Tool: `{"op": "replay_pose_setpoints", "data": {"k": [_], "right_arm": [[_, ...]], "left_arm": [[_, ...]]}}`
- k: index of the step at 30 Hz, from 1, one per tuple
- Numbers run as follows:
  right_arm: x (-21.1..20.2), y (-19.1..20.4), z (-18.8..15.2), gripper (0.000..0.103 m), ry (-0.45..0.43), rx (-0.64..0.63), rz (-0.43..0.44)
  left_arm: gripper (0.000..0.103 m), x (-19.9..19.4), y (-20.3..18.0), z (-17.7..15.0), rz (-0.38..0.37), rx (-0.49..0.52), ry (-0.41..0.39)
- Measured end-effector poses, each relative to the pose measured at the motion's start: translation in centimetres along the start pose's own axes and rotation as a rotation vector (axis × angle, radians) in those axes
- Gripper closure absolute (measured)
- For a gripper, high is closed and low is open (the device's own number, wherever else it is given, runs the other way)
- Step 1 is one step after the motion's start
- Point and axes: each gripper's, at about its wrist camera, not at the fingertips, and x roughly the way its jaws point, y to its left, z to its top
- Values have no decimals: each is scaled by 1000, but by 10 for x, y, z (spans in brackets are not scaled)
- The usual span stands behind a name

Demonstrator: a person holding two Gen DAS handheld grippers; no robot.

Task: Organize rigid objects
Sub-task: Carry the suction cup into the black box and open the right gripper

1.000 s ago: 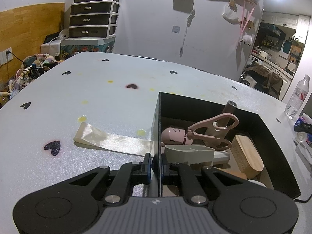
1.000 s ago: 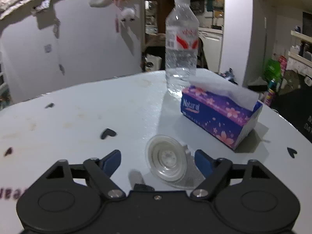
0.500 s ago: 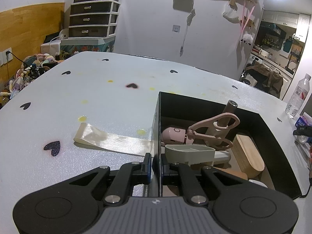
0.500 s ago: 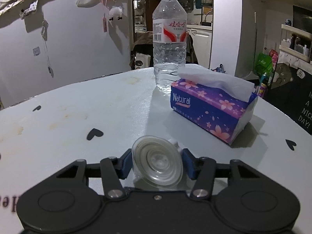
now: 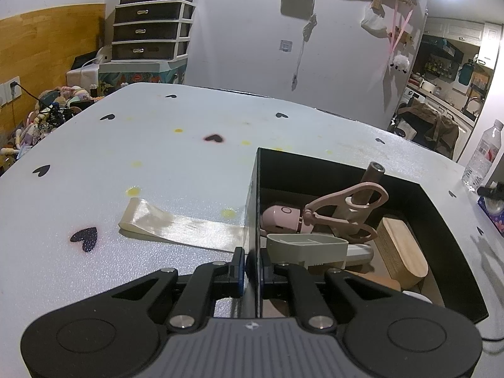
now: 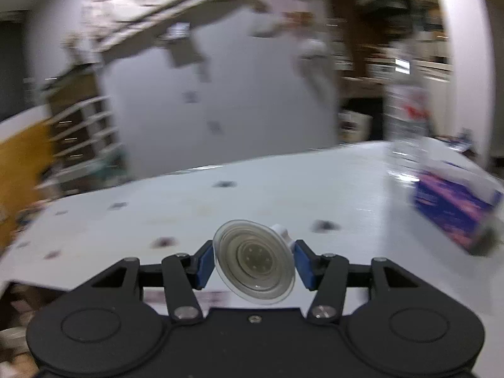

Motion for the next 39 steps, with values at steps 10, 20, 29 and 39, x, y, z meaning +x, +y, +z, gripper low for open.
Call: {"op": "replay_pose_setpoints", "data": {"k": [10,20,29,39], "right_arm": [[-28,108,1,48,130,-169,516],[-2,176,-29,48,475,-266,628],[6,187,-36,29,508,-347,556],[14,185,-31,82,494,-388,498]], "left_arm": [[94,0,1,0,0,-2,-1],[94,0,1,-1,-1,-3,-2],[93,0,0,0,-8,-5,-4],[93,0,-1,0,-9,-6,-5]]}}
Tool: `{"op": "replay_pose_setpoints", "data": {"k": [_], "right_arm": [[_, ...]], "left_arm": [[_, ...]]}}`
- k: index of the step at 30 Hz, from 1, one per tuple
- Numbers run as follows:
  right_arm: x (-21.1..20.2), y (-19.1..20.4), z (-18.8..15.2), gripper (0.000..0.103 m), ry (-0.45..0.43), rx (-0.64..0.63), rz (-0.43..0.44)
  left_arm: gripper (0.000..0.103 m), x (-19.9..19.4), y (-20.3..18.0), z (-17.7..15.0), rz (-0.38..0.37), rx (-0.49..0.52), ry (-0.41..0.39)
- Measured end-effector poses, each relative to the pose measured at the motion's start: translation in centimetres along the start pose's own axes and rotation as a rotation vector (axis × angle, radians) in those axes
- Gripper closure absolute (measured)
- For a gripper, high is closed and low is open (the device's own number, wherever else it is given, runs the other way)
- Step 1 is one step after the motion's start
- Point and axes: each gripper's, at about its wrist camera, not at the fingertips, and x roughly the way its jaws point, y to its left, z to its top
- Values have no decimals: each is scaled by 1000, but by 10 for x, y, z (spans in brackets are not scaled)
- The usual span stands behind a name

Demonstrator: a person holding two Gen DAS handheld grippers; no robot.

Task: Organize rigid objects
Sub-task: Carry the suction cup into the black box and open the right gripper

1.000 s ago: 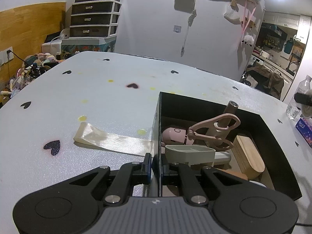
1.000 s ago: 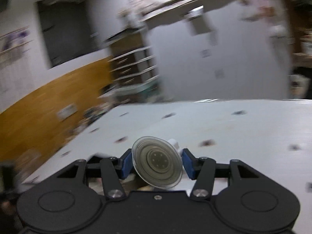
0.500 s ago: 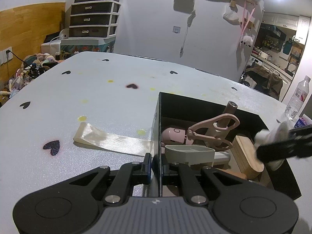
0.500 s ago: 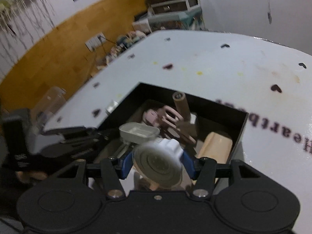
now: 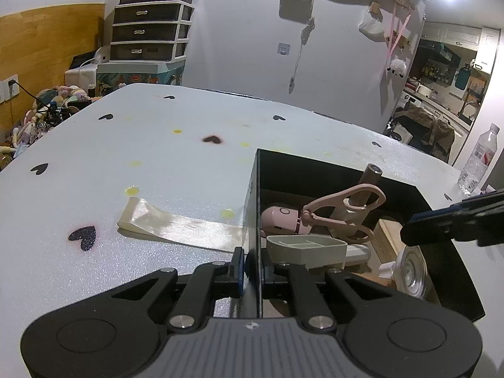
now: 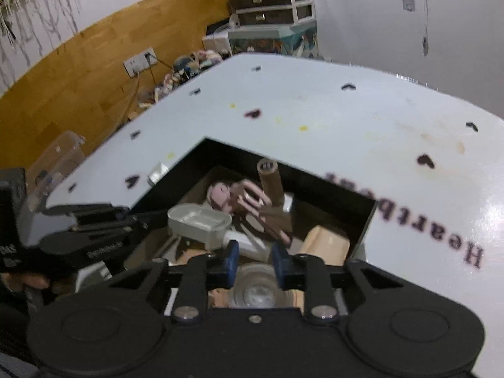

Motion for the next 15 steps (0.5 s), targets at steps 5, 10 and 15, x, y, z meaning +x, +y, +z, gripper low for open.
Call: {"op": "replay_pose_setpoints", "data": {"k": [5,10,15], "right_arm": [[10,8,-5,82,6,-22,10],[12,16,-3,79,-3,-35,41],[-8,11,-2,67,-88,2,39]], "left_arm": [[93,0,0,0,0,0,0],[93,0,0,0,0,0,0],[93,0,0,0,0,1,1]]}}
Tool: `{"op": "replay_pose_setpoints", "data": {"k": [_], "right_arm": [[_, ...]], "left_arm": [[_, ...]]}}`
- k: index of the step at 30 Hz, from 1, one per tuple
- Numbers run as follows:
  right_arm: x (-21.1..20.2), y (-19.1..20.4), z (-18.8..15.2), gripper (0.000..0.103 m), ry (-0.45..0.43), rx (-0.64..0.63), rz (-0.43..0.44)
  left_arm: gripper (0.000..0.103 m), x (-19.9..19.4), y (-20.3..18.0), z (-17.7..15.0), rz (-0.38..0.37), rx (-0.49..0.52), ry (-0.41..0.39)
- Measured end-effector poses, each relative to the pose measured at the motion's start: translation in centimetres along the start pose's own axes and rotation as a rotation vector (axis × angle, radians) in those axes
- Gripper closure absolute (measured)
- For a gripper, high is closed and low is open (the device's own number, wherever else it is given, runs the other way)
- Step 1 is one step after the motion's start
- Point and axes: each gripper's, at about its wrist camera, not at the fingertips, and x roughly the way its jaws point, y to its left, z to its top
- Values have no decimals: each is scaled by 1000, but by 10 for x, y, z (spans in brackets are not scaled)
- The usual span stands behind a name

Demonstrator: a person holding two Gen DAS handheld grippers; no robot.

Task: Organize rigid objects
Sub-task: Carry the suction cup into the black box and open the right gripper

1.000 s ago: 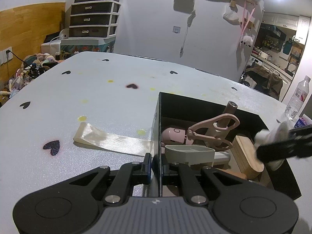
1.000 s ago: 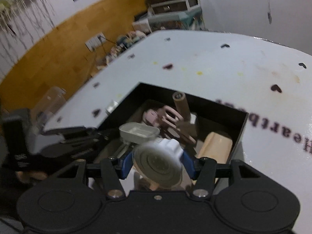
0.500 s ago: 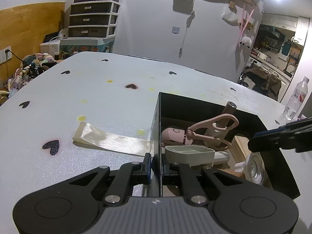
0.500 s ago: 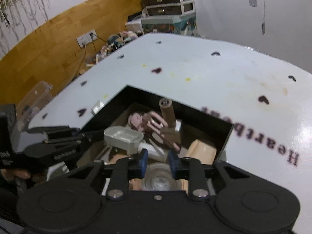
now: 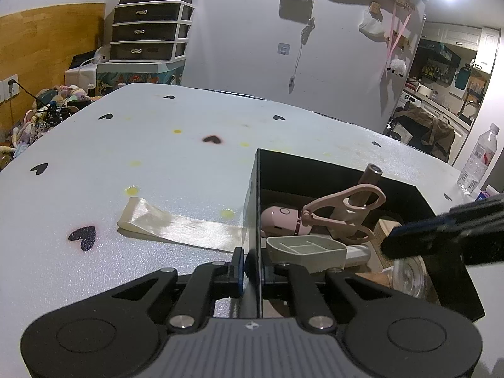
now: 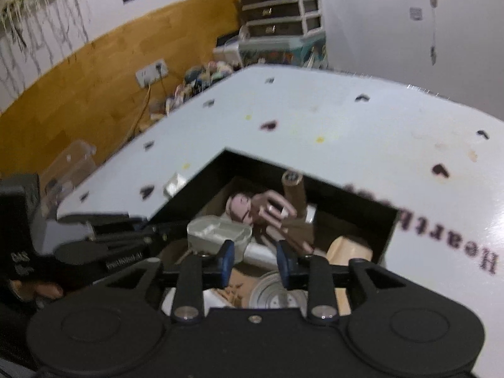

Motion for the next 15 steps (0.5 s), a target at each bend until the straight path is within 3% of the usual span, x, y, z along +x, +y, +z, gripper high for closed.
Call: {"op": "replay_pose_setpoints", "data": {"k": [2,4,6,15], "right_arm": [[-11,0,-1,53,-38,9,-6],[-22,0,-4,21,-77,15,-21],[-29,2,-8,8,-105,11,-55],[-50,6,-30,0,-177,77,-158]], "left_arm": [[93,0,0,0,1,1,0],[93,0,0,0,0,0,-1],[93,0,0,0,0,0,-1],[93,0,0,-1,1,7,-1]]}}
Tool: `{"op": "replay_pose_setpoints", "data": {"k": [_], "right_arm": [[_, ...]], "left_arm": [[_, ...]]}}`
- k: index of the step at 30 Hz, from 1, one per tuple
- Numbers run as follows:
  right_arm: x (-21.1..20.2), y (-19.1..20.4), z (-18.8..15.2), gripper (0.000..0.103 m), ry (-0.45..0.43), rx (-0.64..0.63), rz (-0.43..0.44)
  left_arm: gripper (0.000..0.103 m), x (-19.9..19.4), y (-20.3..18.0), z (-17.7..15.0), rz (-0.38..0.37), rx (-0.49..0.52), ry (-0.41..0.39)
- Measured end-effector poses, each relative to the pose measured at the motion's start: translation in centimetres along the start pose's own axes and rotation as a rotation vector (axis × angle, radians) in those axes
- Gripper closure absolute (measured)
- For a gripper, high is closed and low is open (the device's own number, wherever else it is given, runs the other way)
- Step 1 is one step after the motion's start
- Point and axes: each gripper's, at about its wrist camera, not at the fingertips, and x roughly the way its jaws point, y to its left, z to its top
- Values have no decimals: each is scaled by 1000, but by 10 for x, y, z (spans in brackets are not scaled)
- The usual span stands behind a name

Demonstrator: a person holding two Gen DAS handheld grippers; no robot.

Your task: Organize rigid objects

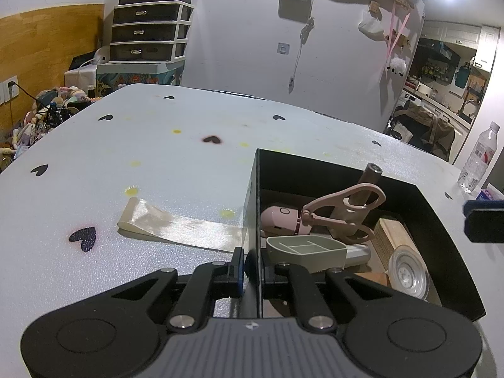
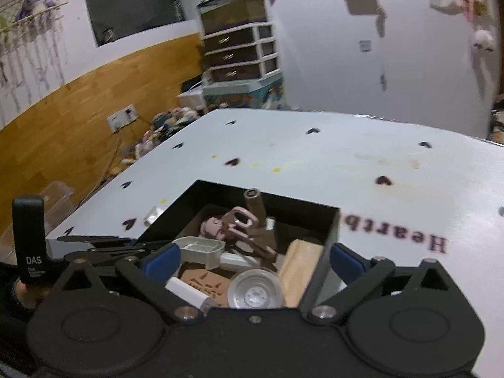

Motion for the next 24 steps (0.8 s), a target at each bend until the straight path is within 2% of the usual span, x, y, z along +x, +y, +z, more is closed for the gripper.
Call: {"op": "replay_pose_setpoints", "data": {"k": [9,12,14,16,20,22,24], "right_arm": [[-19,5,-17,0,-86,52,-79],[-24,6,-19,0,-113,56,-101],[-27,7,-20,0,-125,58,-121],[-29,8,-23,0,-135,65,-134],[-37,12,-30,0,-160,59,-160],[-43,14,-35,0,-176,57,-164],[-50,16,-40,0,-192,54,-171]], "left_arm": [[93,-1,0,-1,-2,10,-4],[88,-2,0,0,8,8,-8],[80,-7,1,1,23,3,-22],[64,-15,2,3,33,0,-47],[41,-40,1,7,40,-6,-109],[25,-53,-1,7,40,-6,-143],[20,-66,-4,5,36,-6,-171]]}}
